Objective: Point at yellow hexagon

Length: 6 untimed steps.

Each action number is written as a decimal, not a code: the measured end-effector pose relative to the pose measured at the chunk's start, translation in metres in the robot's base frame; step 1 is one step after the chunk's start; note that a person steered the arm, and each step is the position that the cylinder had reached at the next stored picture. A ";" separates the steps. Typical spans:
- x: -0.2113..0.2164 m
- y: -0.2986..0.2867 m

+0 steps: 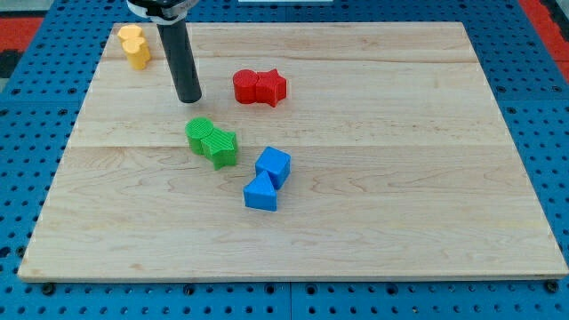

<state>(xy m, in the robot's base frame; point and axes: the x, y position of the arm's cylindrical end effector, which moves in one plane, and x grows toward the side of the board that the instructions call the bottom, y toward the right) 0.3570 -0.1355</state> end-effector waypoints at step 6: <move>-0.139 -0.163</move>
